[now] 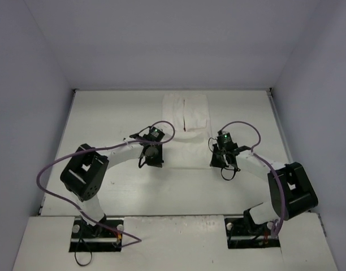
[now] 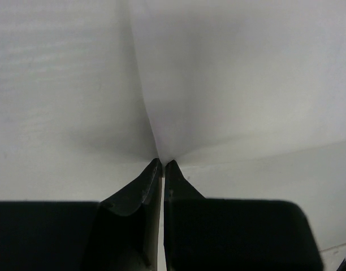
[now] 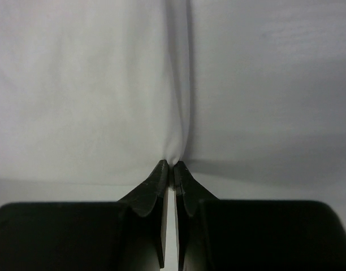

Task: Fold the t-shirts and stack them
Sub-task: Grab one side of the 2/3 rectangular tshirt with both arms, then fold the long partially folded tshirt into a neat square

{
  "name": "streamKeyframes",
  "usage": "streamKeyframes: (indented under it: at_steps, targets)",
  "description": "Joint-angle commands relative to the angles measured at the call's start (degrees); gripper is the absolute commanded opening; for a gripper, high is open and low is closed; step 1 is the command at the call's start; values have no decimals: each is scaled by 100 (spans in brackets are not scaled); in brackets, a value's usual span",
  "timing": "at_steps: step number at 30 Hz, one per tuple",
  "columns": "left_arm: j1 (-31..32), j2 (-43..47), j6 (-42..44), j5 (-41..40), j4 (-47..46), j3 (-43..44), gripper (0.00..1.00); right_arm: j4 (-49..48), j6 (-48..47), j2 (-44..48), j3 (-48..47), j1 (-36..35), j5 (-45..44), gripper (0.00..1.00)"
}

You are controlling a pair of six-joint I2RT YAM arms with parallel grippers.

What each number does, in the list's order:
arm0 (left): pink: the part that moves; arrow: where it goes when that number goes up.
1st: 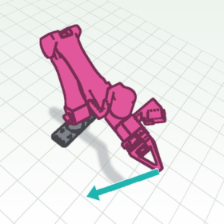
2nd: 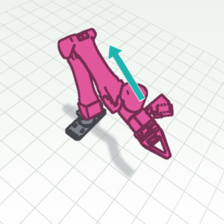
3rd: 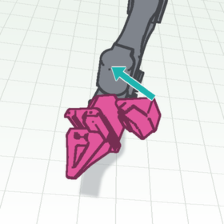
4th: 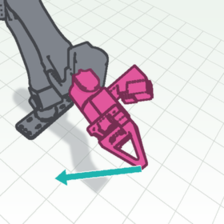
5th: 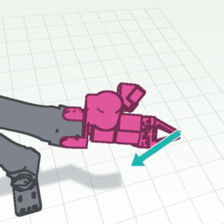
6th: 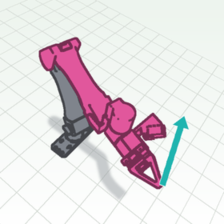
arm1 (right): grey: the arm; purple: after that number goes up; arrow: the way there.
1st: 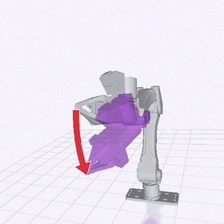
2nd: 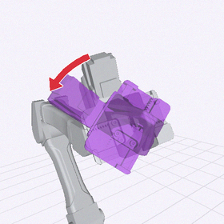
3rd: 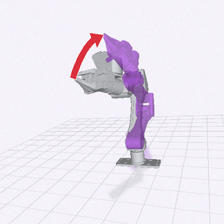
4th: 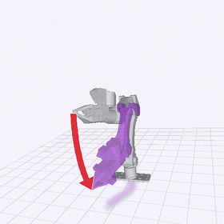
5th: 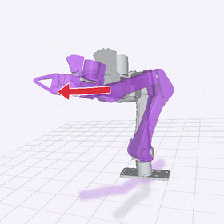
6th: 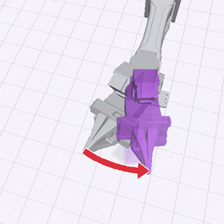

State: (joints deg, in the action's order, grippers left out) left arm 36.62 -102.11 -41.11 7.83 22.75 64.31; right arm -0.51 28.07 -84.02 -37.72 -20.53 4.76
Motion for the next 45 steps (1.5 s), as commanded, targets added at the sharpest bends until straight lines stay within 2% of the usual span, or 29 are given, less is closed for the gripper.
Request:
streamKeyframes:
  at_steps: [1,7,12,17,22,27,32,38,40,45]
  targets:
    - [-21,1023,256,-66,528,-496,0,984,275,728,252,-265,-202,0]
    - [94,2130,78,46,692,-1549,0,1544,758,1791,571,-741,-146,0]
    - [189,2925,-87,21,1086,-1835,0,2107,1164,2307,435,-1326,-382,0]
    - [270,3666,-4,-229,1870,-1498,0,2757,1534,2858,157,-1826,-446,0]
    - [311,3895,281,-584,2503,-761,0,3332,1378,2838,-595,-1946,-762,0]
    - [208,3449,524,-938,2586,179,0,3452,774,2242,-1587,-1841,-1143,0]
    - [-215,2338,923,-968,2558,1399,0,3444,-44,1117,-2692,-1361,-1155,0]
    - [-658,1346,1362,-1023,2463,2700,0,3455,-808,73,-4076,-478,-726,0]
    - [-810,956,1460,-1044,2438,3235,0,3463,-947,-386,-4890,-161,-439,0]
    - [-1039,125,1529,-895,2421,4191,0,3455,-1056,-1396,-5817,126,96,0]
